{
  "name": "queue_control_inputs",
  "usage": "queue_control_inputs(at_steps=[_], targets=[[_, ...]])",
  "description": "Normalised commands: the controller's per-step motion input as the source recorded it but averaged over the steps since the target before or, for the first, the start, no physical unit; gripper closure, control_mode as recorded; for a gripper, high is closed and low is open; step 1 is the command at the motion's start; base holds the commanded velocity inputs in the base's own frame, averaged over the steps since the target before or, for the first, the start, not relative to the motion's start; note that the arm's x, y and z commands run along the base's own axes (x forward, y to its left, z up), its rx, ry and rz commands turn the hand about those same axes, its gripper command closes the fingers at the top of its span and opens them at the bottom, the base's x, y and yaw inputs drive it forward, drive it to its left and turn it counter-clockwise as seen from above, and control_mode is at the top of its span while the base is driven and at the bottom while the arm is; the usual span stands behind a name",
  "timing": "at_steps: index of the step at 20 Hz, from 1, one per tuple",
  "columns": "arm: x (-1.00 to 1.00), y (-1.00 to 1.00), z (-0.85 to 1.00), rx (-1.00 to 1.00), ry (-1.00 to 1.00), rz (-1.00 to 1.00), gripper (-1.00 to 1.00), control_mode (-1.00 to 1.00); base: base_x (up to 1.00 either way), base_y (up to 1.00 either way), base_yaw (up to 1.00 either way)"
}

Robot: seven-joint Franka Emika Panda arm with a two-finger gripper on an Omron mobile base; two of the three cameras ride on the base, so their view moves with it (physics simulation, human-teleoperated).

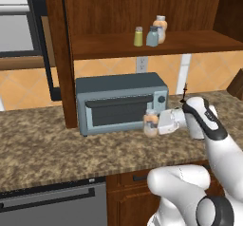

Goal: Put the shaker and condiment bottle from the counter next to their counterparts in the cabinet.

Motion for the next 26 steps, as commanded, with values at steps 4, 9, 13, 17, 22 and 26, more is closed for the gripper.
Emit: queue_control_inputs(at_steps=[4,9,13,17,22,26], targets=[[-0.01,-0.17,0.6,0.0,0.0,-0.05,1.0,-1.0,0.0,0.0,0.0],[0.0,-0.2,0.61,0.0,0.0,-0.03,1.0,-1.0,0.0,0.0,0.0],[-0.12,-0.26,0.56,0.0,0.0,-0.04,1.0,-1.0,0.0,0.0,0.0],[-0.13,-0.33,0.54,0.0,0.0,-0.04,1.0,-1.0,0.0,0.0,0.0],[-0.01,-0.35,0.58,0.0,0.0,-0.03,1.0,-1.0,0.0,0.0,0.0],[0.0,-0.29,0.52,0.0,-0.01,-0.01,1.0,-1.0,0.0,0.0,0.0]])
